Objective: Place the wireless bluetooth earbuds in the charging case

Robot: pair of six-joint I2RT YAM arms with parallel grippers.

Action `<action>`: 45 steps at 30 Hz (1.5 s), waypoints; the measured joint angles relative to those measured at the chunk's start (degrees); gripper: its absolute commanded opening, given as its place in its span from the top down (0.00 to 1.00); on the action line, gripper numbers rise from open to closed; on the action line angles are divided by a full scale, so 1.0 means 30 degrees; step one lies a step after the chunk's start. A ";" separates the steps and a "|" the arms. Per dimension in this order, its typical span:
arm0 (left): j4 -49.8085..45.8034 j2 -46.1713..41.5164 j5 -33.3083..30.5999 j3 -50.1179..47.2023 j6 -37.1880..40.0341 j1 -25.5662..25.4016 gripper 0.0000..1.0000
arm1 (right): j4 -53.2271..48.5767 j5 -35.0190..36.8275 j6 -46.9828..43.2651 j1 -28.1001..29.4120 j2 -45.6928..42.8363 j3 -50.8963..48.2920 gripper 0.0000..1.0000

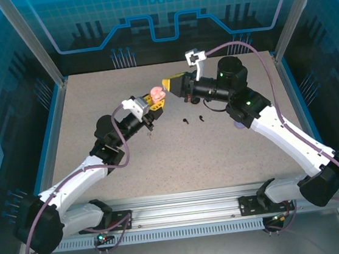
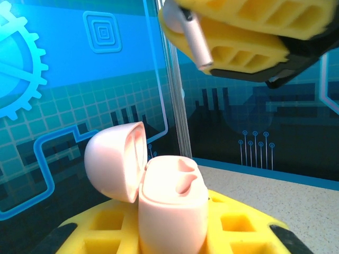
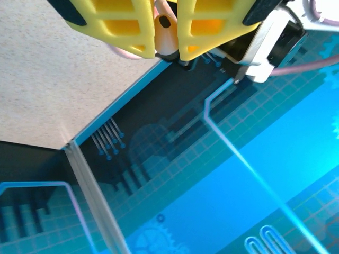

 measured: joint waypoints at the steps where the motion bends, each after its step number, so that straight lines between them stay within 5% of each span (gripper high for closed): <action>1: 0.0000 0.0000 -0.0022 0.0007 0.0000 0.0000 1.00 | 0.0197 -0.0117 -0.0066 0.0153 0.0000 -0.0095 0.86; 45: 0.0036 -0.0546 -0.0335 0.0029 -0.0226 -0.0233 1.00 | 0.2681 -0.0452 0.0532 0.0401 0.0393 -0.1778 0.89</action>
